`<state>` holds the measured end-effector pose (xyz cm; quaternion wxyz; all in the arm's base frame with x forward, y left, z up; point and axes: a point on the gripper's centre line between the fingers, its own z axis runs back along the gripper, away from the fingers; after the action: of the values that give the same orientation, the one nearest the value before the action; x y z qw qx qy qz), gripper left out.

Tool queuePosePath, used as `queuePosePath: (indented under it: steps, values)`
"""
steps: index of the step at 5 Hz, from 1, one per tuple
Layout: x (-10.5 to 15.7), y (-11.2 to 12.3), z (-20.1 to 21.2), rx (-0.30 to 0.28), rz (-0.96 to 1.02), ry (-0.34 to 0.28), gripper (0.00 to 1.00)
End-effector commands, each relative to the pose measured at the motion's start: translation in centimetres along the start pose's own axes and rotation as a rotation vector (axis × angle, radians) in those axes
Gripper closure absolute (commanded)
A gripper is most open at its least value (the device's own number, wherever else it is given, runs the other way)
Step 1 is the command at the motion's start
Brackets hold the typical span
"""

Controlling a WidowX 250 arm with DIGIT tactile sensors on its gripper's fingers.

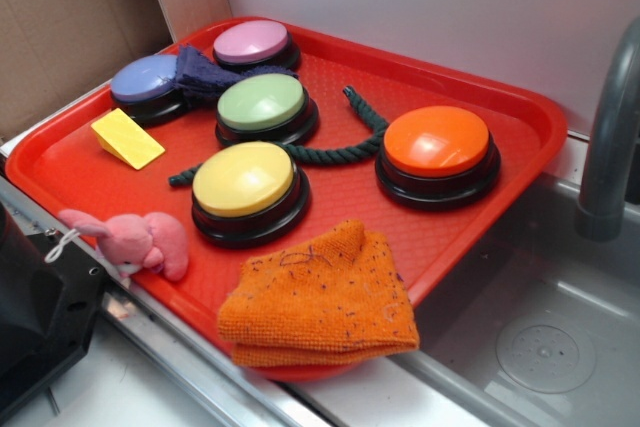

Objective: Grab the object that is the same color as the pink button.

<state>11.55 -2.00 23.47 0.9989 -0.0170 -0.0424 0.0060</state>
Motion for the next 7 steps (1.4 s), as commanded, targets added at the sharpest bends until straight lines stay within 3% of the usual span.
queuePosePath:
  steps: [1, 3, 4, 6, 7]
  values:
    - [0.0, 0.0, 0.0, 0.000, 0.000, 0.000, 0.00]
    - [1.1, 0.3, -4.2, -0.061, -0.022, 0.010, 0.00]
    - [1.5, 0.3, -7.0, -0.055, 0.007, 0.010, 0.00]
    - [1.0, -0.9, -12.6, -0.049, 0.043, 0.166, 0.00]
    - [0.2, -0.4, -15.3, -0.048, 0.085, 0.207, 0.00]
